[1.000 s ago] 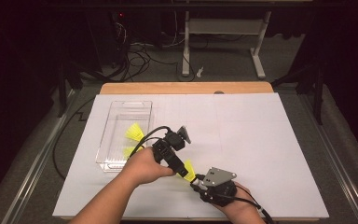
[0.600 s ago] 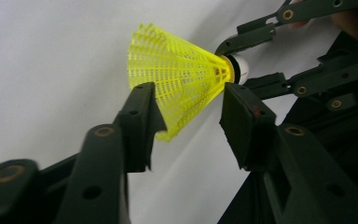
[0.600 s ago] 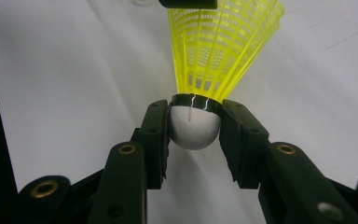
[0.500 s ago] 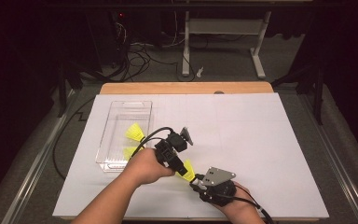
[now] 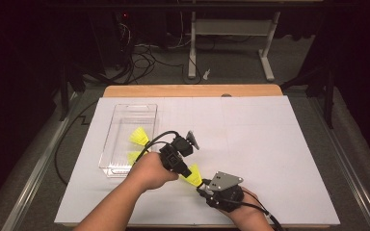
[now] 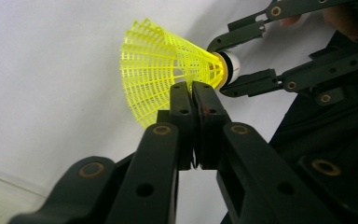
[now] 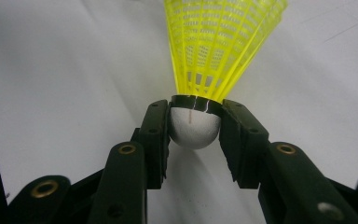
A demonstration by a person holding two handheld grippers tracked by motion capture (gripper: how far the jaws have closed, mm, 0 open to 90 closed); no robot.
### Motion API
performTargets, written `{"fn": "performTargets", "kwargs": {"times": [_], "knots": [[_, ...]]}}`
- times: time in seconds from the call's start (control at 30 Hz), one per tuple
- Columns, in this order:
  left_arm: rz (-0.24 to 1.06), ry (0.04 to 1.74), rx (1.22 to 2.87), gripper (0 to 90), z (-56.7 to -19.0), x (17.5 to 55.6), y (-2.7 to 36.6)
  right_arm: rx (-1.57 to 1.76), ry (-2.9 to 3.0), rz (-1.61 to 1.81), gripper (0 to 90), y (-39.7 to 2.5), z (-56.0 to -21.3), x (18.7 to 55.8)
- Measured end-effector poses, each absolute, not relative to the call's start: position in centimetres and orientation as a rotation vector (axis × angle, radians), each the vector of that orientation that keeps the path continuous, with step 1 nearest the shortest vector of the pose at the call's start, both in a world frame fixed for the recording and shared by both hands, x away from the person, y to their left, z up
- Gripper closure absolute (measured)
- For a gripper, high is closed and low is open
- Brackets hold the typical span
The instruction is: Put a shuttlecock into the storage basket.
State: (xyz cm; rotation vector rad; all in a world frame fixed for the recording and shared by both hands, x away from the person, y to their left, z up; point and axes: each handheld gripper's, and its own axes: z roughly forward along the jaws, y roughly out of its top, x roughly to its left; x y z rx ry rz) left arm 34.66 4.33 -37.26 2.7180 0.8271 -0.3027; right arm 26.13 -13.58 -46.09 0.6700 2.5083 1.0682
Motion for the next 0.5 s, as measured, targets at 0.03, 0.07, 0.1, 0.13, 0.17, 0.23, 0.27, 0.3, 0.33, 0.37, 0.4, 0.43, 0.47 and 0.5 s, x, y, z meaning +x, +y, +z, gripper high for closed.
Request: {"fn": "performTargets", "kwargs": {"times": [0.03, 0.07, 0.1, 0.13, 0.17, 0.23, 0.27, 0.3, 0.33, 0.37, 0.4, 0.43, 0.47, 0.5], "knots": [[-0.301, 0.824, 2.717, 89.7, -37.23, 34.64, 4.33, 0.666, 2.508, 1.064, 64.6, -13.62, -46.09, 26.16], [-0.303, 0.822, 2.715, 90.0, -37.23, 34.61, 4.32, 0.663, 2.505, 1.065, 64.6, -13.64, -46.10, 26.20], [-0.304, 0.821, 2.716, 90.0, -37.23, 34.61, 4.32, 0.661, 2.507, 1.061, 64.7, -13.66, -46.11, 26.22], [-0.304, 0.818, 2.715, 90.0, -37.21, 34.60, 4.33, 0.663, 2.507, 1.063, 64.7, -13.65, -46.14, 26.22], [-0.303, 0.817, 2.713, 90.0, -37.19, 34.57, 4.34, 0.671, 2.508, 1.062, 64.7, -13.65, -46.15, 26.19], [-0.302, 0.815, 2.712, 90.0, -37.16, 34.54, 4.36, 0.675, 2.510, 1.068, 64.6, -13.70, -46.17, 26.25], [-0.300, 0.812, 2.713, 90.0, -37.13, 34.52, 4.36, 0.683, 2.512, 1.066, 64.5, -13.71, -46.19, 26.25], [-0.296, 0.812, 2.711, 90.0, -37.11, 34.54, 4.40, 0.676, 2.510, 1.064, 64.8, -13.74, -46.22, 26.29], [-0.298, 0.812, 2.709, 90.0, -37.12, 34.58, 4.48, 0.682, 2.505, 1.063, 64.8, -13.74, -46.28, 26.28], [-0.298, 0.815, 2.705, 90.0, -37.08, 34.61, 4.56, 0.681, 2.507, 1.056, 63.9, -13.76, -46.33, 26.29], [-0.299, 0.817, 2.700, 90.0, -37.04, 34.63, 4.62, 0.681, 2.509, 1.055, 62.5, -13.76, -46.39, 26.31], [-0.308, 0.813, 2.700, 90.0, -37.02, 34.63, 4.66, 0.670, 2.511, 1.045, 62.1, -13.81, -46.45, 26.37], [-0.305, 0.811, 2.697, 90.0, -36.96, 34.61, 4.68, 0.669, 2.514, 1.042, 61.9, -13.81, -46.50, 26.40], [-0.307, 0.809, 2.690, 90.0, -36.89, 34.59, 4.72, 0.679, 2.511, 1.048, 60.9, -13.75, -46.56, 26.42]]}}
